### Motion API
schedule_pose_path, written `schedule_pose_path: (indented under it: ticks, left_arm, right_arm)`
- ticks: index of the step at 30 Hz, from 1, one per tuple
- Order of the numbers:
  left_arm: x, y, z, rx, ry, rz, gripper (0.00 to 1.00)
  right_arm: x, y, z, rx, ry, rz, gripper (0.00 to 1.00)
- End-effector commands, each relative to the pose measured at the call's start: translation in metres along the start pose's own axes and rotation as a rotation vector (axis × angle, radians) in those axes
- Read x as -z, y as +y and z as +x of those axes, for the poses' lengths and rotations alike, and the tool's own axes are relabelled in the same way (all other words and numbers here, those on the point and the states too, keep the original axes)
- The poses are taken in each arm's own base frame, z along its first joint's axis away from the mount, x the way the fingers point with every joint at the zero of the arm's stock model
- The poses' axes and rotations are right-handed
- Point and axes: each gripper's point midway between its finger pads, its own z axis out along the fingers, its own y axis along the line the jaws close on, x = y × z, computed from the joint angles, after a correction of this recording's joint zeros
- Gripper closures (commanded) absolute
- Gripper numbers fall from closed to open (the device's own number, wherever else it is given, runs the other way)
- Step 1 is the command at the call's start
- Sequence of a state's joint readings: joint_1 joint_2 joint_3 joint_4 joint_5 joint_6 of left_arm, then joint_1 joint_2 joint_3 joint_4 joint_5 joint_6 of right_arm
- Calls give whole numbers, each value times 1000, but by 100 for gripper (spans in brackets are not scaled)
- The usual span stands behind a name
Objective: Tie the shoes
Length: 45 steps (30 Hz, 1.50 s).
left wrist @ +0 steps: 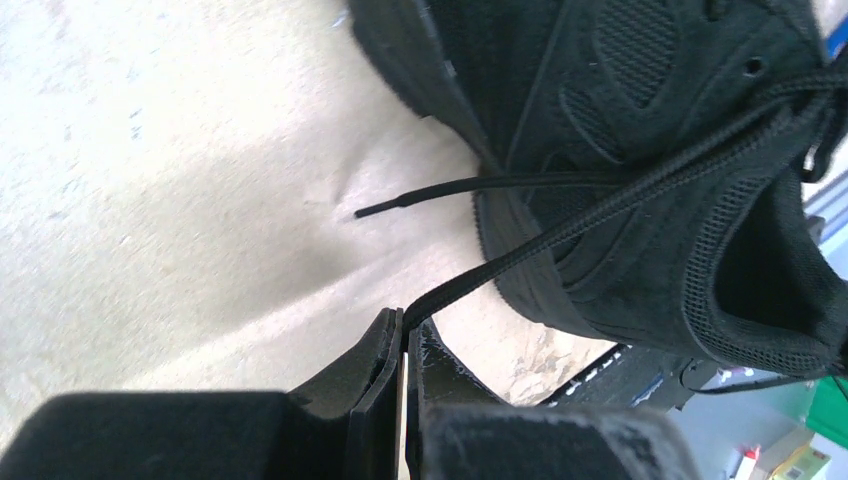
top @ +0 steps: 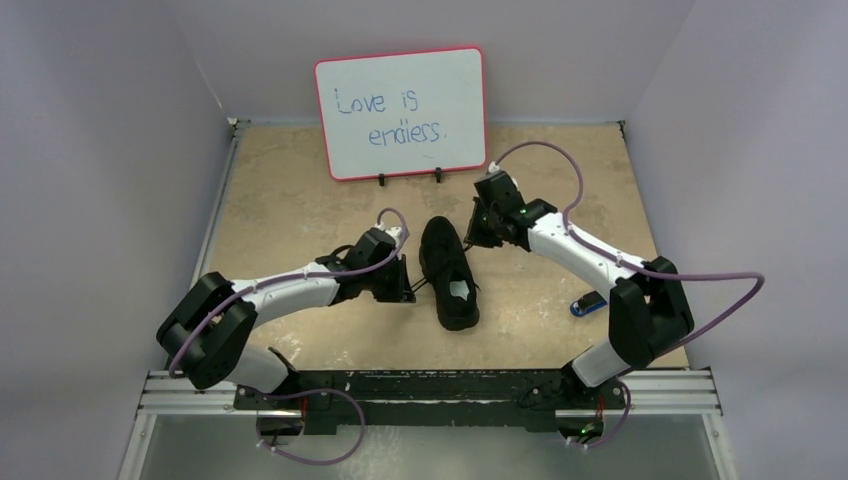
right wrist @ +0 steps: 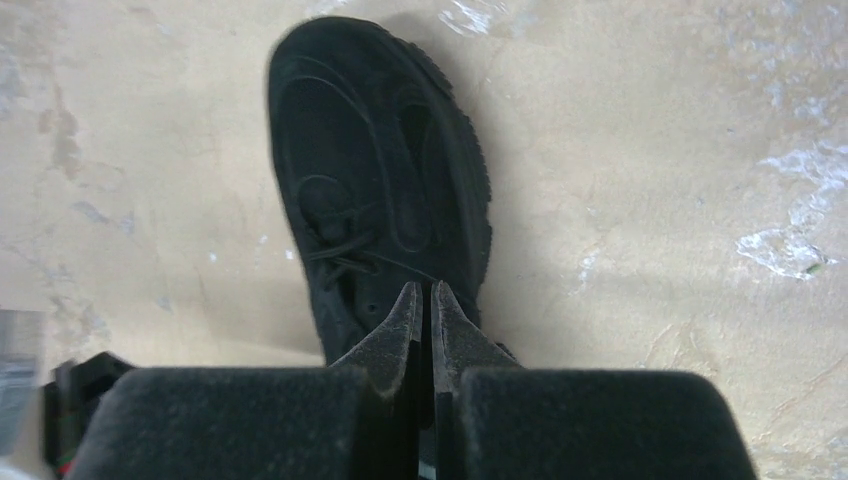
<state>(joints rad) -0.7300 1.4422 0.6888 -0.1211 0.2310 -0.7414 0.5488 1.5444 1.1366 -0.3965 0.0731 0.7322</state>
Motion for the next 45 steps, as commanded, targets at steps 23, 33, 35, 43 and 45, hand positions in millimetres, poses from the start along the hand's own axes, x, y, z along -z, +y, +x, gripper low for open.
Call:
schedule_pose_path:
  ticks: [23, 33, 35, 43, 45]
  left_arm:
    - [0, 84, 43, 161, 58, -382, 100]
    - [6, 101, 54, 194, 62, -449, 100]
    - [8, 101, 54, 196, 50, -447, 100]
    - [10, 108, 62, 197, 54, -451, 100]
    - [8, 103, 59, 183, 46, -422, 100]
  right_arm:
    - [-26, -91, -1, -176, -61, 89, 100]
    - [-27, -112, -3, -217, -68, 112, 100]
    - [-27, -113, -3, -219, -67, 111, 100]
    - [-30, -119, -3, -224, -60, 96, 100]
    - [-30, -117, -6, -213, -62, 88, 100]
